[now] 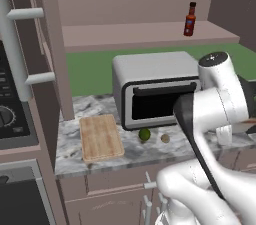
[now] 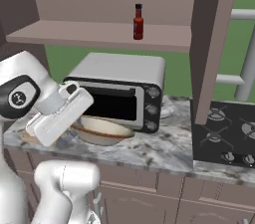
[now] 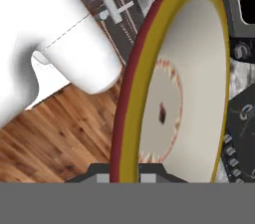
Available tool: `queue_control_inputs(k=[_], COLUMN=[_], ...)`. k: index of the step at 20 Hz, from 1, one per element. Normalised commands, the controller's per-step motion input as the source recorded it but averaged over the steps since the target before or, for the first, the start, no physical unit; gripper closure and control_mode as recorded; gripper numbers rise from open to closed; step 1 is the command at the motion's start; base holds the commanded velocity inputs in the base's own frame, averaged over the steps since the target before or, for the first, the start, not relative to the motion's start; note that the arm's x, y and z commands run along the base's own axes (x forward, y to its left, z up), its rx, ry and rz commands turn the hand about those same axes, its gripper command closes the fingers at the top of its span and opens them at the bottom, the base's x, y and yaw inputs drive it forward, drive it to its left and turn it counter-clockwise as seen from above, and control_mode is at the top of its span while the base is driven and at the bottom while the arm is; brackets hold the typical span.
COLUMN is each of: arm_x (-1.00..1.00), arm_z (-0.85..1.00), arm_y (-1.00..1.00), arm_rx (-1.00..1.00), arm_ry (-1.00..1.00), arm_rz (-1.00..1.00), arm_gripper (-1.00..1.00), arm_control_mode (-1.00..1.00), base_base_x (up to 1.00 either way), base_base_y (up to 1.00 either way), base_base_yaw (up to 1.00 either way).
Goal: Open the cabinet. Place the bowl and condiment on the counter. Then place the lime and garlic on the cutting board.
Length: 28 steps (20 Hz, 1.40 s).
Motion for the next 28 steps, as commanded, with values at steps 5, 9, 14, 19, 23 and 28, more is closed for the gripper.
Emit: queue_control_inputs(k=[5,9,14,19,23,28], arm_x=[0.12,0.2,0.27,0.0,0.04,0.1], arm_z=[-0.76,-0.59,-0.37,-0.47,-0.47,-0.34], arm_y=[-0.71,-0.26,0.0,-0.08,-0.33,-0.31], arm_rx=[0.0,0.0,0.0,0.04,0.08,0.06], arm_ry=[0.07,0.0,0.0,0.0,0.0,0.0], arm_rz=[0.22,0.28,0.27,0.23,0.15,0.09], arm_gripper=[1.0,1.0,1.0,1.0,1.0,1.0], arm_control_mode=[-1.0,-1.0,-1.0,-1.0,-1.0,-1.0], base_base_x=[0.0,0.0,0.0,0.0,0.0,0.0], base_base_y=[0.0,0.0,0.0,0.0,0.0,0.0], base_base_yaw=[0.0,0.0,0.0,0.0,0.0,0.0])
